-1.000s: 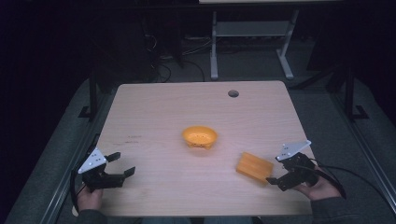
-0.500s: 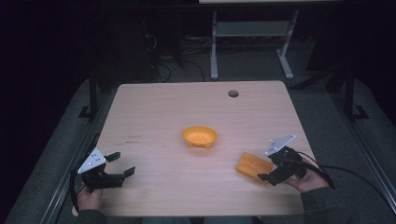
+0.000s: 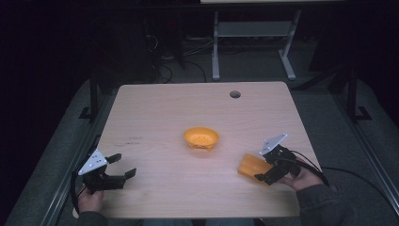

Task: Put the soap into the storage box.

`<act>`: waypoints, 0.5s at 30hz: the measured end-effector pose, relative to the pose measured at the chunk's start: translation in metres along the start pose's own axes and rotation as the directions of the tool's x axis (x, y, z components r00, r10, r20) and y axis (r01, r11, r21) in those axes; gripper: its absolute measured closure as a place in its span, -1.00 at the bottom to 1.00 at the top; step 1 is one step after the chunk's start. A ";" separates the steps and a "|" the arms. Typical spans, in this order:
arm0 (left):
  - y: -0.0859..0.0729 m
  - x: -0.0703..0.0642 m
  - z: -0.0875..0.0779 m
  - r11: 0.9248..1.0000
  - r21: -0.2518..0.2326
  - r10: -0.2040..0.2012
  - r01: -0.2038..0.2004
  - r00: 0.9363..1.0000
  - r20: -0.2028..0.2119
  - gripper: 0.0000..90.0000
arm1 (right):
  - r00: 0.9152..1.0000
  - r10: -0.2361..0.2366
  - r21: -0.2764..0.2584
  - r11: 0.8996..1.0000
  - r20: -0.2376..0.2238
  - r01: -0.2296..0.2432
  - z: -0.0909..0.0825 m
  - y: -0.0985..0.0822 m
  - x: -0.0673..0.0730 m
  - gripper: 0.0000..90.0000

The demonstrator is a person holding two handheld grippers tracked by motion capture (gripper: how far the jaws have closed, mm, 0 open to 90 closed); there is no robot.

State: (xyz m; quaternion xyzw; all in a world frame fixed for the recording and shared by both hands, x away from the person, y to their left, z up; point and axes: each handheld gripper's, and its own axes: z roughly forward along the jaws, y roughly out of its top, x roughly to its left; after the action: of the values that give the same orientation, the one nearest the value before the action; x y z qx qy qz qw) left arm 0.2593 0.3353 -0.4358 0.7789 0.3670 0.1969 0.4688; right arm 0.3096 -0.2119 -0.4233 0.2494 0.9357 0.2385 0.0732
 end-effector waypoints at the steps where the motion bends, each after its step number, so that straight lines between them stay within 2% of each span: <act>1: 0.000 0.000 0.000 1.000 0.000 0.001 -0.001 1.000 0.000 -0.68 | 1.000 0.000 0.000 1.000 0.000 0.000 0.000 0.000 0.000 -0.68; 15: 0.000 0.000 0.000 1.000 0.000 0.002 -0.002 1.000 0.002 -0.68 | 1.000 -0.009 0.051 0.999 -0.022 0.010 0.017 0.008 -0.003 -0.68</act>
State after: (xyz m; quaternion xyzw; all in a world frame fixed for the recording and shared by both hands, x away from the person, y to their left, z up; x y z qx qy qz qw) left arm 0.2594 0.3357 -0.4357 0.7793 0.3658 0.1968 0.4691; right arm 0.3200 -0.2008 -0.4339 0.2443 0.9434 0.2167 0.0578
